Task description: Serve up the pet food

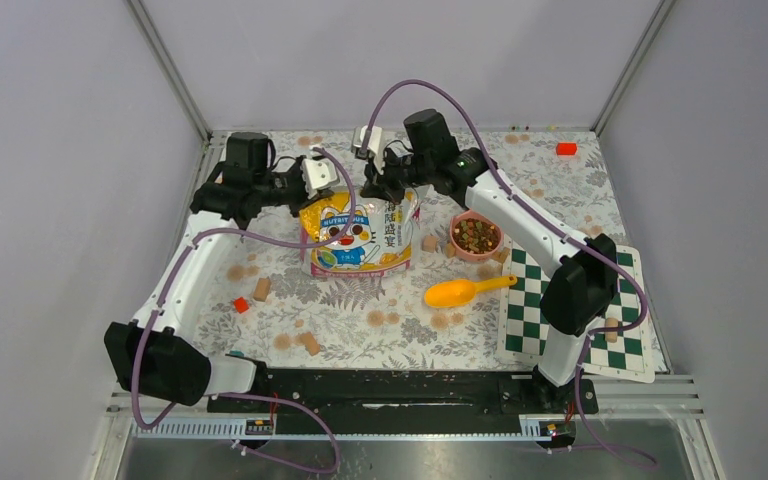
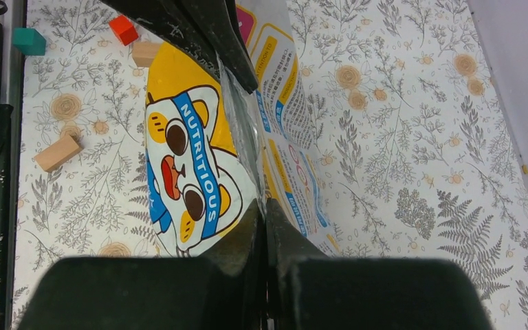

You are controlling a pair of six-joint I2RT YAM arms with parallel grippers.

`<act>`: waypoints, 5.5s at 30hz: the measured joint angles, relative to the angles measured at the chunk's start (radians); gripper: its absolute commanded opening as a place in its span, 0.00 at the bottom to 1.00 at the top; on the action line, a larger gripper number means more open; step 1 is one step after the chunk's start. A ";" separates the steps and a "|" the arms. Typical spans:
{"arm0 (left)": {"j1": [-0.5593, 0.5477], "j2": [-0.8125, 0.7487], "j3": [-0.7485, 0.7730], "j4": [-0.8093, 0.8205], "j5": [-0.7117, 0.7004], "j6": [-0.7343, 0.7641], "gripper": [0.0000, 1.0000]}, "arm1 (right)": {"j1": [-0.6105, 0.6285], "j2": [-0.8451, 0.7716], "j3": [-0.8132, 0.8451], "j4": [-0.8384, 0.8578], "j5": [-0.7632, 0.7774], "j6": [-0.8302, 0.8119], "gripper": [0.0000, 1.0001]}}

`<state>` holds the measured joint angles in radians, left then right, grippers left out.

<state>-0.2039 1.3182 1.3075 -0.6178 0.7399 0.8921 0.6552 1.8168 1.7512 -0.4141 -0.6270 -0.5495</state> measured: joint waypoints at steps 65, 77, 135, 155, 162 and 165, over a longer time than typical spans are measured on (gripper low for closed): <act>0.085 -0.058 -0.030 -0.018 -0.127 0.111 0.00 | -0.018 -0.010 0.084 -0.217 0.137 -0.116 0.06; 0.153 -0.077 -0.041 -0.060 -0.090 0.088 0.00 | -0.117 -0.021 0.182 -0.337 0.064 -0.012 0.37; 0.091 -0.035 -0.087 0.107 0.103 0.002 0.00 | 0.034 0.228 0.438 -0.356 -0.020 -0.138 0.08; 0.187 -0.062 -0.091 0.060 0.072 0.037 0.00 | -0.093 0.065 0.302 -0.433 0.154 -0.229 0.00; 0.187 -0.063 -0.091 0.067 0.065 0.050 0.00 | -0.098 0.020 0.221 -0.371 0.219 -0.228 0.00; 0.190 -0.066 -0.091 0.067 0.059 0.051 0.00 | -0.105 0.008 0.198 -0.348 0.228 -0.228 0.00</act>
<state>-0.0139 1.2526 1.2167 -0.5510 0.7986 0.9436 0.5507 1.8248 1.9495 -0.7624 -0.3988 -0.7773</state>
